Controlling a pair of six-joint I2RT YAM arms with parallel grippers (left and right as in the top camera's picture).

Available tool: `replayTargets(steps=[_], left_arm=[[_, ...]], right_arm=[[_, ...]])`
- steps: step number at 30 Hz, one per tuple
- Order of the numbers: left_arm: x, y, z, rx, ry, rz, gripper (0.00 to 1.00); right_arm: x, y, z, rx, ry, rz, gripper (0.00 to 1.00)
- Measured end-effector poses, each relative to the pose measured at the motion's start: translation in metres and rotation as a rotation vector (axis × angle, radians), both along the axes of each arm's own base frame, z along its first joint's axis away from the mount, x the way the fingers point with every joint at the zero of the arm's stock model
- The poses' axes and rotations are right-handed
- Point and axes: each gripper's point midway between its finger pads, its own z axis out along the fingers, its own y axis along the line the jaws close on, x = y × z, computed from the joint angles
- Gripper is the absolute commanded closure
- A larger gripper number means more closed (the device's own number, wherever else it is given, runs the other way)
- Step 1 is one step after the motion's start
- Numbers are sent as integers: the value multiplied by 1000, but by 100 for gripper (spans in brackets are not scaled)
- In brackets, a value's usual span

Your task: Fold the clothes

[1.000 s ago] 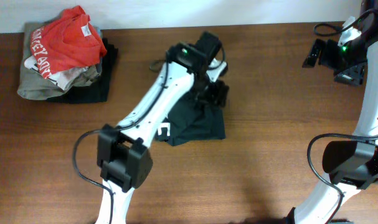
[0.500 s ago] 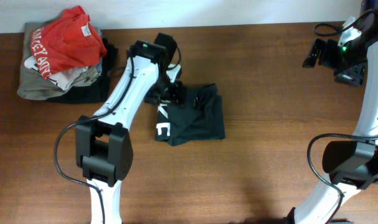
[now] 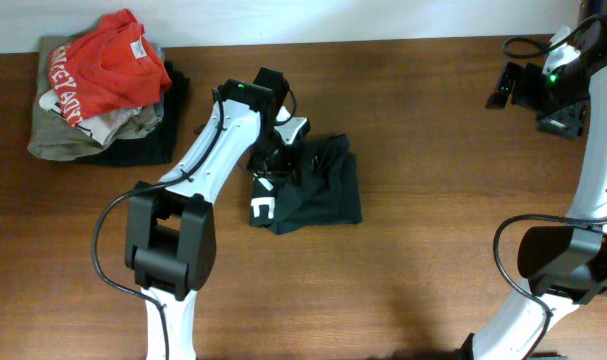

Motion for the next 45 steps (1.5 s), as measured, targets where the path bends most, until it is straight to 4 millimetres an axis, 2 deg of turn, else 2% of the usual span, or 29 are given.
replayTargets(steps=[4, 8, 12, 13, 14, 15, 17, 18, 22, 25, 27, 30, 31, 33, 34, 36, 39, 42, 45], left_arm=[[-6, -11, 1, -12, 0, -34, 99], [-23, -37, 3, -40, 8, -98, 99], [-43, -65, 5, -63, 15, -170, 93], [-45, -70, 5, -68, 8, -185, 87], [-48, -76, 5, -74, 1, -199, 76], [-50, -82, 5, -80, -8, -211, 58], [-56, -95, 6, -95, -22, -246, 44], [-60, -99, 6, -97, -25, -262, 31], [-74, -116, 6, -106, -30, -309, 31], [-71, -121, 10, -120, -53, -315, 31], [-59, -119, 20, -128, -79, -296, 31], [-10, -98, 48, -139, -180, -198, 31], [7, -84, 52, -133, -202, -152, 31], [25, -61, 51, -112, -209, -87, 31], [33, -51, 48, -100, -210, -60, 31], [40, -49, 42, -93, -212, -38, 31], [40, -64, 18, -86, -188, -40, 31], [30, -80, -13, -65, -133, -64, 31], [22, -90, -28, -53, -104, -78, 32]], right_arm=[[0, 0, 0, 0, 0, 0, 1], [0, 0, 0, 0, 0, 0, 1], [0, 0, 0, 0, 0, 0, 1], [0, 0, 0, 0, 0, 1, 1], [0, 0, 0, 0, 0, 0, 1], [0, 0, 0, 0, 0, 0, 1], [0, 0, 0, 0, 0, 0, 1], [0, 0, 0, 0, 0, 0, 1], [0, 0, 0, 0, 0, 0, 1], [0, 0, 0, 0, 0, 0, 1], [0, 0, 0, 0, 0, 0, 1], [0, 0, 0, 0, 0, 1, 1], [0, 0, 0, -1, 0, 1, 1], [0, 0, 0, 0, 0, 0, 1], [0, 0, 0, 0, 0, 0, 1], [0, 0, 0, 0, 0, 1, 1], [0, 0, 0, -1, 0, 1, 2], [0, 0, 0, 0, 0, 0, 1], [0, 0, 0, 0, 0, 1, 1]])
